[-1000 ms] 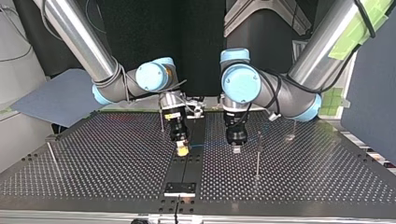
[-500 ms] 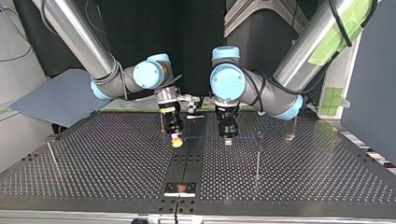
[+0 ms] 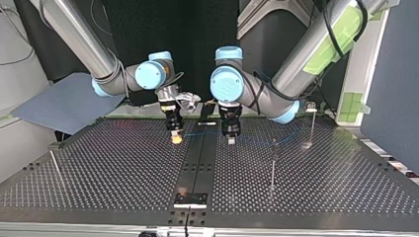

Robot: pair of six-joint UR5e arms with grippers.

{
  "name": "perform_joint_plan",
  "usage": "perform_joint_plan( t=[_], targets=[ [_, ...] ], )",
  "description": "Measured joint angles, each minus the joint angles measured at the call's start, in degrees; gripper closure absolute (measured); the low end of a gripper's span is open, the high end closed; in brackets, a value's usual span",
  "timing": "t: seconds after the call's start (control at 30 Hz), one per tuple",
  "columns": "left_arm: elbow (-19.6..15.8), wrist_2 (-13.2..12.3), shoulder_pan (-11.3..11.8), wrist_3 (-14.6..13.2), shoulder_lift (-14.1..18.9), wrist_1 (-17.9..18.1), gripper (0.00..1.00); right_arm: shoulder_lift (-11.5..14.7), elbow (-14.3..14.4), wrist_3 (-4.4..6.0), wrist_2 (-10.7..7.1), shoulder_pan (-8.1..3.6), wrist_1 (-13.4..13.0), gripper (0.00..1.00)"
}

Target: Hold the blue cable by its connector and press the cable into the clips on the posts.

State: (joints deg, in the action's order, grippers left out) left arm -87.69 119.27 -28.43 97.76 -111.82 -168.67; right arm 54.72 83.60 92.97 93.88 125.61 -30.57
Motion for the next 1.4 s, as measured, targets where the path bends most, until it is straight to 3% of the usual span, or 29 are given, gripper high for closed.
perform_joint_plan(
  t=[0.3,0.6,0.77,1.0,1.13,1.4],
  targets=[
    [-0.98,0.3,-2.54,0.8,-4.21,2.55,1.0,0.0,2.39,0.17,0.46,-1.78,-0.63,1.0],
    [-3.08,0.78,-3.88,0.55,-6.1,7.58,1.0,0.0,6.49,1.81,0.33,-3.41,-4.45,1.0],
    [-3.15,0.74,-4.69,0.24,-8.25,10.06,1.0,0.0,8.22,1.4,0.38,-3.71,-6.41,1.0],
    [-3.17,0.85,-6.37,1.37,-12.03,13.74,1.0,0.0,8.7,0.3,0.51,-3.73,-6.7,1.0],
    [-3.17,1.26,-6.83,1.75,-13.75,14.58,1.0,0.0,10.1,-0.07,1.35,-4.35,-7.07,1.0],
    [-3.17,1.94,-8.51,1.88,-14.48,16.45,1.0,0.0,13.93,0.91,1.79,-6.06,-10.48,1.0]
  ],
)
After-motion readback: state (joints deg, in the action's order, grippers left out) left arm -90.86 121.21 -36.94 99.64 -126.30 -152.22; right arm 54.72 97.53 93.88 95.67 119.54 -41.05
